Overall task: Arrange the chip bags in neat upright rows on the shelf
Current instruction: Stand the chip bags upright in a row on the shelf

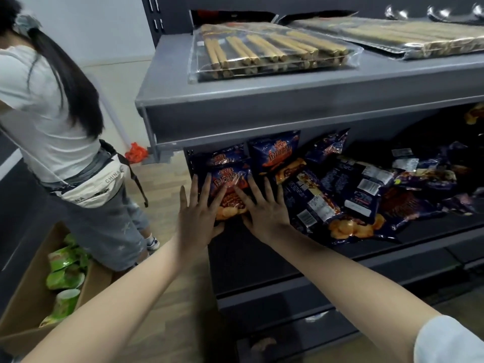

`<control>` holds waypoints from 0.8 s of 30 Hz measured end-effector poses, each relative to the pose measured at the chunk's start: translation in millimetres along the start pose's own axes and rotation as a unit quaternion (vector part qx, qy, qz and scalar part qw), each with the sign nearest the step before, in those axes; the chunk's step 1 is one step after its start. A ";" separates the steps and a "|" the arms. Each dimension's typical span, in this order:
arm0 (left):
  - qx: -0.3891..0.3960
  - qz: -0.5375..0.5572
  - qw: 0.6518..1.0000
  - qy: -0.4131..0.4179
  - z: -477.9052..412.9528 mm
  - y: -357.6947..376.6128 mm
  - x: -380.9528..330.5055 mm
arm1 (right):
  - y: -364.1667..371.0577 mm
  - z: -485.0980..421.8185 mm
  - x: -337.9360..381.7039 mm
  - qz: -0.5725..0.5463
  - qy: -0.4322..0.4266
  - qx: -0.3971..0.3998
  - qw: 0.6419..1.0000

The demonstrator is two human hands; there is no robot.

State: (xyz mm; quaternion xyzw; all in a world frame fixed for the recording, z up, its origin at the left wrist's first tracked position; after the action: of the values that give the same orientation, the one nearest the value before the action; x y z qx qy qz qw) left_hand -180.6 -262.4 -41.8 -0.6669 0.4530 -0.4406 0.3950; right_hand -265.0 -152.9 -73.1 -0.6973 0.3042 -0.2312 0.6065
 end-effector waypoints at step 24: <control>0.078 0.103 0.992 -0.009 -43.4 -14.4 -195.3 | -82.3 64.8 -211.8 0.067 0.013 -0.047 0.997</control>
State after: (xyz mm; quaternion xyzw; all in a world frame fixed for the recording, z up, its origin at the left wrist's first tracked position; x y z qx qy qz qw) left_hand -257.3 -78.0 -60.3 -0.5881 0.4800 -0.4254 0.4927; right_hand -358.3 48.5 7.7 -0.6998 0.3687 -0.1848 0.5833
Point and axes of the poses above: each hand's wrist, its own z-axis away from the middle knuckle, its own y-axis out of the palm, x = y × z, the point moved 7 cm from there along -z, towards the middle knuckle, and after that the axes turned 2 degrees about -z, right-handed, at the moved point
